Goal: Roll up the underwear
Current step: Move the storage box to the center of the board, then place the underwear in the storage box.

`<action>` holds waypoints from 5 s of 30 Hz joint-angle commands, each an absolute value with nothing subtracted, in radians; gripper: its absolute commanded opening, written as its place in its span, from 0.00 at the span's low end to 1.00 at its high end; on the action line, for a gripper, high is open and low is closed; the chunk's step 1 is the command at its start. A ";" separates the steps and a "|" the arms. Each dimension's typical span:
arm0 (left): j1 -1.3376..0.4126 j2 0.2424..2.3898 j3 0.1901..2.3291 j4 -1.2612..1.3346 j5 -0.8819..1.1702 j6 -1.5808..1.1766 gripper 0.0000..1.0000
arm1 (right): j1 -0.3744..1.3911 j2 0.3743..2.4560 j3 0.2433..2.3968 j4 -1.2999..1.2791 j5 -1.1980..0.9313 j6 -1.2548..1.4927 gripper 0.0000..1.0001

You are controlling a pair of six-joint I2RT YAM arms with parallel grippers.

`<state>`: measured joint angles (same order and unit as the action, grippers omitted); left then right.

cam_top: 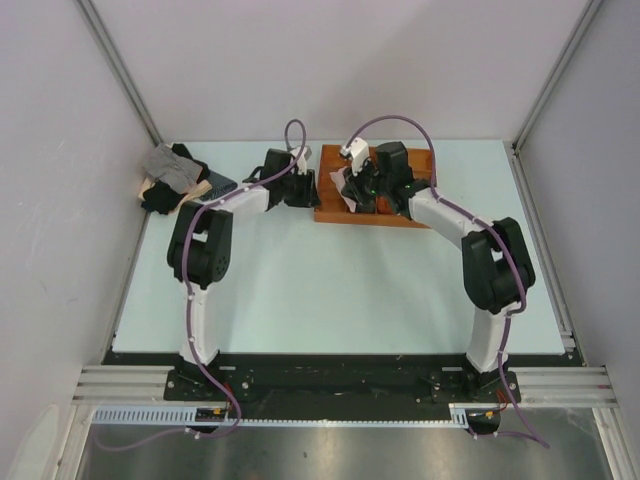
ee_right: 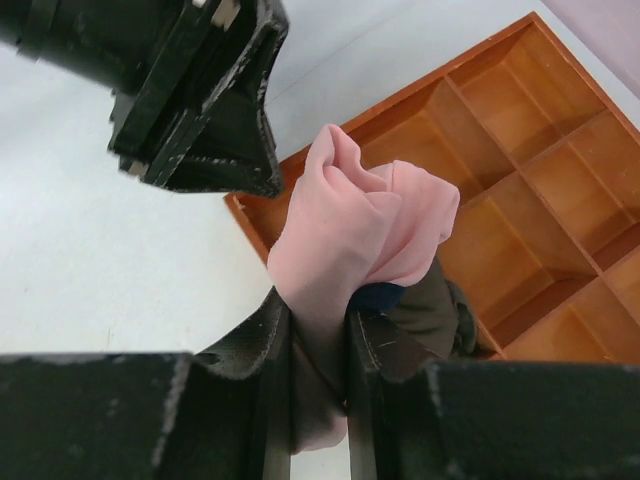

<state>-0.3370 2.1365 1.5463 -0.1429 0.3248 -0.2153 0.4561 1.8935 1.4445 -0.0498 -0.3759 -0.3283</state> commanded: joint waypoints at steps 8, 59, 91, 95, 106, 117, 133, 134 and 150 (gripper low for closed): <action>-0.350 2.143 1.543 -0.161 0.413 -0.175 0.06 | 0.488 1.968 1.505 0.127 -0.278 -0.209 0.00; -0.337 1.808 1.120 0.143 0.399 -0.390 0.58 | 0.586 2.008 1.278 0.017 -0.264 -0.353 0.00; -0.428 1.953 1.232 0.148 0.471 -0.407 0.25 | 0.571 2.043 1.292 0.023 -0.296 -0.319 0.00; -0.440 1.990 1.203 0.126 0.427 -0.390 0.23 | 0.566 2.037 1.292 0.020 -0.304 -0.318 0.00; -0.439 2.040 1.186 0.088 0.362 -0.370 0.19 | 0.543 1.964 1.295 0.006 -0.354 -0.325 0.29; -0.440 2.077 1.206 0.049 0.328 -0.347 0.18 | 0.517 1.881 1.304 0.005 -0.417 -0.302 0.54; -0.436 2.074 1.230 0.026 0.316 -0.339 0.18 | 0.505 1.953 1.387 0.005 -0.426 -0.209 0.35; -0.436 2.075 1.230 0.026 0.318 -0.339 0.18 | 0.503 1.974 1.397 0.005 -0.422 -0.204 0.35; -0.425 1.964 1.184 0.071 0.342 -0.364 0.26 | 0.505 2.144 1.494 -0.161 -0.319 -0.221 0.17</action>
<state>-0.4347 2.0098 1.2297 0.1638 0.3687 -0.3847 0.5018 2.0647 1.4582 -0.1017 -0.3958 -0.2028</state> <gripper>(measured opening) 0.233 0.180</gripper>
